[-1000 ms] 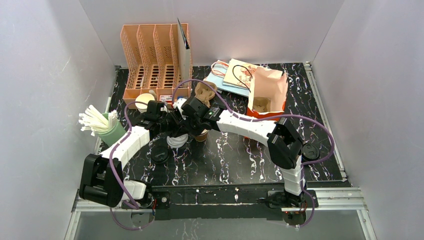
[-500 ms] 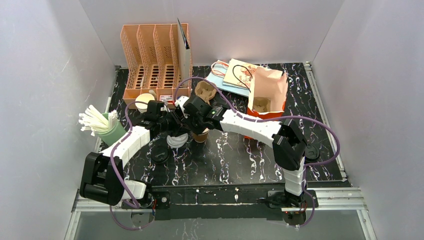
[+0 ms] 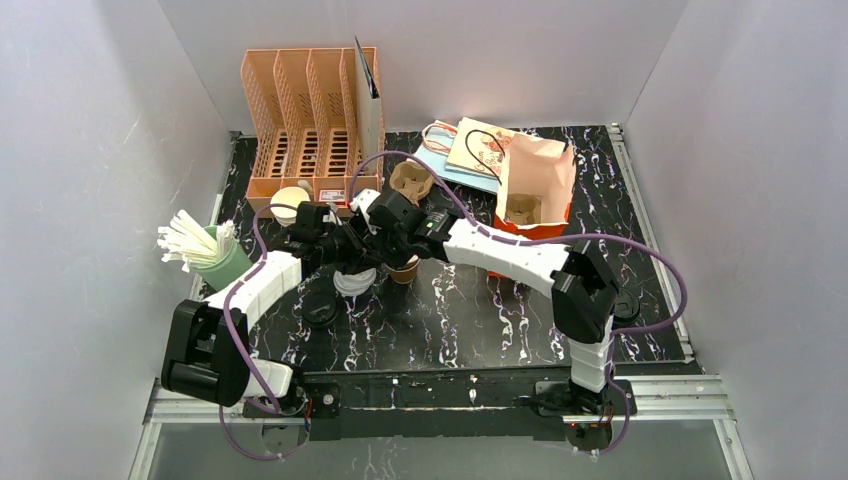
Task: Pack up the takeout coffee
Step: Pick up the coffee cup.
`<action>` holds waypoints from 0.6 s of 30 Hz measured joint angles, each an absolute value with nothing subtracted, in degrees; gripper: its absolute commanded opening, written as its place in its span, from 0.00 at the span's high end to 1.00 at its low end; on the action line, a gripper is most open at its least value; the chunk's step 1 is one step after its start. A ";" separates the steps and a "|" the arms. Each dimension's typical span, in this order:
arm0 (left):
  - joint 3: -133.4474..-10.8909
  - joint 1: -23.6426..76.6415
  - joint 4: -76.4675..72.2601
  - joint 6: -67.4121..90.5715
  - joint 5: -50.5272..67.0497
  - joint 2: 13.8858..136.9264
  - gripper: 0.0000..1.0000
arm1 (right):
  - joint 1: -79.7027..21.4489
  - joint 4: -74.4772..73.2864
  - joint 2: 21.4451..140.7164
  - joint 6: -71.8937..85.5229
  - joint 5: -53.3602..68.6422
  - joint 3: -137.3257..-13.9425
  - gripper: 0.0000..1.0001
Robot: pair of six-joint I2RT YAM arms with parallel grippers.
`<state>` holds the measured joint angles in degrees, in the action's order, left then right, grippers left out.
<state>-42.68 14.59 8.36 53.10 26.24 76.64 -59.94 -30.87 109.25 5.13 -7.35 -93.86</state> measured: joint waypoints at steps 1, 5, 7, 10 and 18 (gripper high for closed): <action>-42.68 14.59 8.38 53.04 26.24 76.64 0.87 | -60.01 -31.16 108.92 5.08 -7.73 -93.93 0.99; -42.72 14.57 8.62 52.71 26.24 76.64 0.86 | -60.14 -33.65 106.65 4.38 -10.15 -96.05 0.99; -42.87 14.57 9.13 52.62 26.22 76.64 0.85 | -60.14 -34.74 104.95 4.21 -11.22 -97.47 0.99; -43.22 14.57 9.98 52.49 25.98 76.64 0.75 | -60.14 -36.91 100.47 4.21 -13.06 -99.07 0.99; -43.46 15.75 11.62 53.19 23.97 76.66 0.62 | -60.12 -41.32 89.95 5.30 -15.46 -96.33 0.99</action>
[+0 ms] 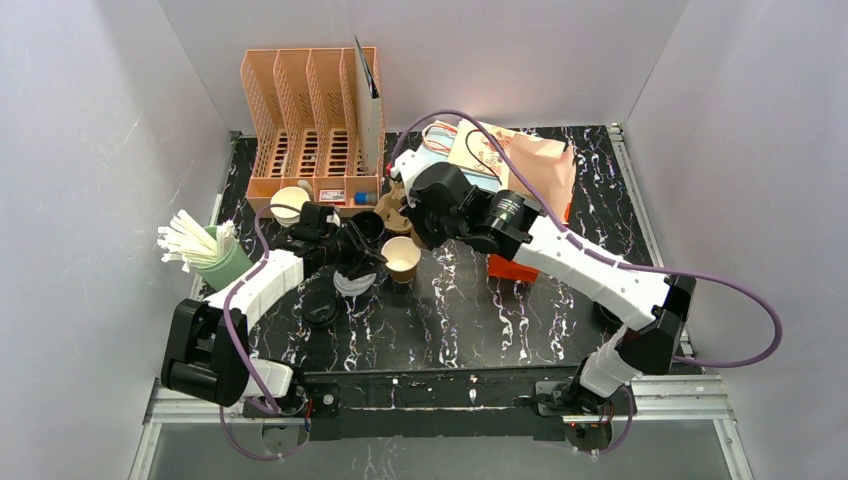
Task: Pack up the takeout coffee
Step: Pick up the coffee cup, then place the coffee cup at the center of the board.
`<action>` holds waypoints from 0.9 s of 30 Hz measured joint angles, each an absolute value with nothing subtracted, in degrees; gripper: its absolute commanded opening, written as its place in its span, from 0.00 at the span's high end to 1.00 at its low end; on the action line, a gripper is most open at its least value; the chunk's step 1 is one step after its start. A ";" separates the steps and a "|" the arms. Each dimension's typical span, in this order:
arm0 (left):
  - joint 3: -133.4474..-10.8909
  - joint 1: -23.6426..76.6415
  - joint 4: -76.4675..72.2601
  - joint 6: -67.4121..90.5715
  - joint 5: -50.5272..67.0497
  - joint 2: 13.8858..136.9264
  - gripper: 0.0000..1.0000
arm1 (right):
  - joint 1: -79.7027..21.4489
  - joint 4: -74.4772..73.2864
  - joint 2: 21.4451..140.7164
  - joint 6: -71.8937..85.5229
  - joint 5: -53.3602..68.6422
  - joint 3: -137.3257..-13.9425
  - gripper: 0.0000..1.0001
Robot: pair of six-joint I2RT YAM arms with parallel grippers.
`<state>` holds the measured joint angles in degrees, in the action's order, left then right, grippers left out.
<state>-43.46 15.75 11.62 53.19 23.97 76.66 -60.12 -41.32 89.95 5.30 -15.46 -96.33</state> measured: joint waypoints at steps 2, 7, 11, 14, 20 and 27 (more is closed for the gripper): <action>-44.10 16.86 11.60 53.63 23.33 76.97 0.64 | -60.12 -42.61 89.45 6.04 -15.49 -95.61 0.99; -46.19 19.70 10.26 54.78 22.50 78.85 0.72 | -60.14 -43.79 89.14 8.47 -14.15 -90.43 0.99; -46.35 20.91 8.84 56.21 21.52 80.95 0.79 | -60.14 -43.94 87.74 10.28 -13.30 -83.81 0.99; -47.16 21.85 8.64 57.32 19.97 83.48 0.82 | -60.16 -44.21 87.00 11.03 -12.97 -81.14 0.99; -51.37 24.21 7.20 59.13 15.88 86.96 0.78 | -60.42 -42.78 84.93 12.12 -12.91 -78.13 0.99; -54.46 24.97 6.20 58.61 14.90 88.03 0.53 | -61.25 -37.71 83.83 11.90 -13.10 -73.49 0.99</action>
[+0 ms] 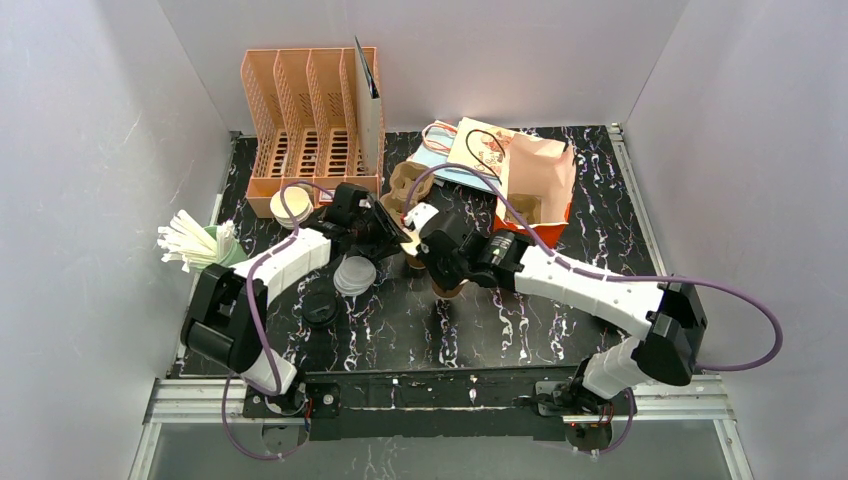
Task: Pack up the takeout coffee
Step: Place the coffee cup at the center of the board.
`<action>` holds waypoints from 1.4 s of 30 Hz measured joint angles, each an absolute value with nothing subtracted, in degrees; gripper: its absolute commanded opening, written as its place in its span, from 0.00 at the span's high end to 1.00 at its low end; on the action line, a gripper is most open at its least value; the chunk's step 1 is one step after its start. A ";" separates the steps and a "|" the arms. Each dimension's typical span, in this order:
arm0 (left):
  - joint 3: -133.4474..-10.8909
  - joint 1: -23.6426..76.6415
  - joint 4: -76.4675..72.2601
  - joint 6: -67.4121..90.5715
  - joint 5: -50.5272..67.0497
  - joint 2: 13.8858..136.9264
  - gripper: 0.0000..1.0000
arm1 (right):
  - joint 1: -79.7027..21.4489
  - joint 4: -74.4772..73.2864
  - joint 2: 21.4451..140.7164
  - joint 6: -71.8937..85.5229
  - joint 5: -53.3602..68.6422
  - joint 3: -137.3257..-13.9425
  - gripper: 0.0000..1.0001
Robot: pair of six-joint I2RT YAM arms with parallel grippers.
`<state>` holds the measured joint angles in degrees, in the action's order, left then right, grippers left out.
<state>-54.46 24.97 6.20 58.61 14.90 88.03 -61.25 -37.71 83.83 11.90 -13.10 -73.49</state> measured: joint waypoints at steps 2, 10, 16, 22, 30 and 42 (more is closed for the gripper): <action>-54.50 24.97 7.64 57.89 14.46 87.05 0.47 | -61.93 -35.66 83.90 11.75 -13.15 -72.51 0.99; -60.14 24.97 25.89 51.16 9.93 76.88 0.24 | -65.58 -29.69 86.39 11.42 -13.19 -71.83 0.99; -65.25 24.95 40.51 46.30 0.67 69.54 0.02 | -67.96 -25.36 88.38 10.52 -13.80 -69.76 0.99; -66.17 24.62 52.12 44.27 -8.58 68.42 0.02 | -70.35 -23.07 91.66 10.26 -16.25 -68.88 0.94; -63.72 24.60 59.70 42.39 -11.25 68.45 0.02 | -72.42 -22.39 94.89 10.63 -19.18 -69.04 0.56; -59.90 24.60 54.92 39.48 -7.99 68.16 0.02 | -72.47 -26.06 89.91 10.98 -21.58 -72.42 0.02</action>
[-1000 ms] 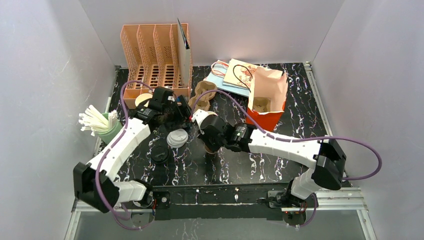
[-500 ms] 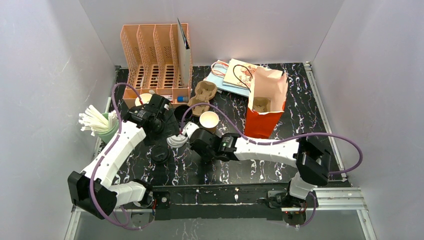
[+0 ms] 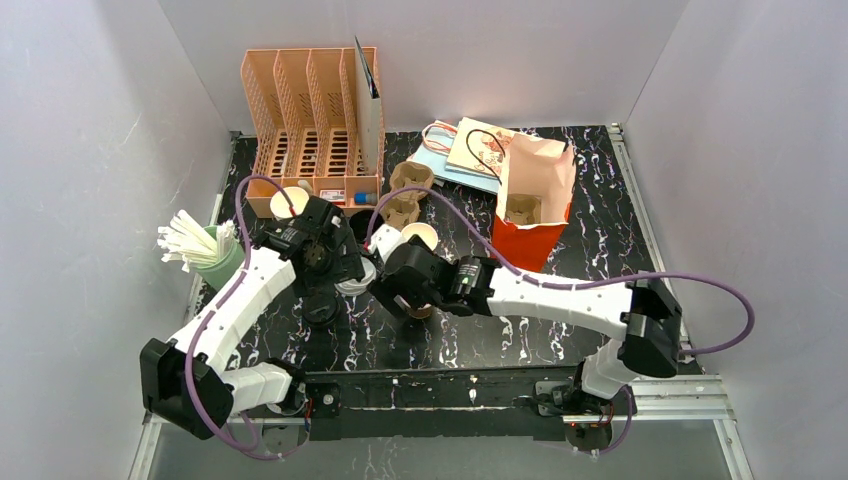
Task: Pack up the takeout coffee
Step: Place the coffee cup at the center of the board, then close the cup lid on the coffee cup.
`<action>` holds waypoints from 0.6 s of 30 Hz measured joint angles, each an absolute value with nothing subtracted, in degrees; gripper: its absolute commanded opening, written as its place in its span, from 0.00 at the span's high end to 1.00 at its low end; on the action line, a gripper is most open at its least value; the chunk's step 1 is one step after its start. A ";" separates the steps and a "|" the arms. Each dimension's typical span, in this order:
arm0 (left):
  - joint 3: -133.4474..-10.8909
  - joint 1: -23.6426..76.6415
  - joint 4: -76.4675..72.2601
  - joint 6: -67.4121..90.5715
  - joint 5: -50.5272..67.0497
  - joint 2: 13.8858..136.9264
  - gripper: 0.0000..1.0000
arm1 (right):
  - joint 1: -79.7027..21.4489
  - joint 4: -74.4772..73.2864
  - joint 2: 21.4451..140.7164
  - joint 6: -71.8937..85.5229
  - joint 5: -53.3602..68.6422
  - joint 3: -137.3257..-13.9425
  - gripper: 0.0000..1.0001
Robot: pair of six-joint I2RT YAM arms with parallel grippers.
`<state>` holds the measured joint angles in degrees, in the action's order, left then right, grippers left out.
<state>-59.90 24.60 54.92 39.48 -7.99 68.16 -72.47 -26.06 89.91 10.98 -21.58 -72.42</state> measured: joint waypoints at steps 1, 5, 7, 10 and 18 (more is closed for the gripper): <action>-59.22 24.60 53.60 39.07 -7.35 68.16 0.02 | -72.47 -26.85 89.47 10.98 -22.20 -73.52 0.02; -56.84 24.60 48.97 36.86 -5.32 68.49 0.02 | -72.12 -29.04 87.61 10.98 -24.69 -76.18 0.02; -56.58 24.60 46.48 34.83 -4.67 69.47 0.02 | -70.89 -30.24 86.02 11.00 -24.62 -76.38 0.02; -56.25 24.60 42.35 31.18 -3.99 71.55 0.02 | -67.00 -30.85 83.85 11.66 -22.48 -76.38 0.02; -57.10 24.60 38.76 24.27 -4.91 81.12 0.02 | -54.96 -32.93 81.80 13.13 -16.49 -79.20 0.02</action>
<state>-57.10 24.60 38.76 24.27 -4.91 81.12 -54.96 -32.93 81.80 13.13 -16.49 -79.20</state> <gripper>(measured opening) 0.981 0.983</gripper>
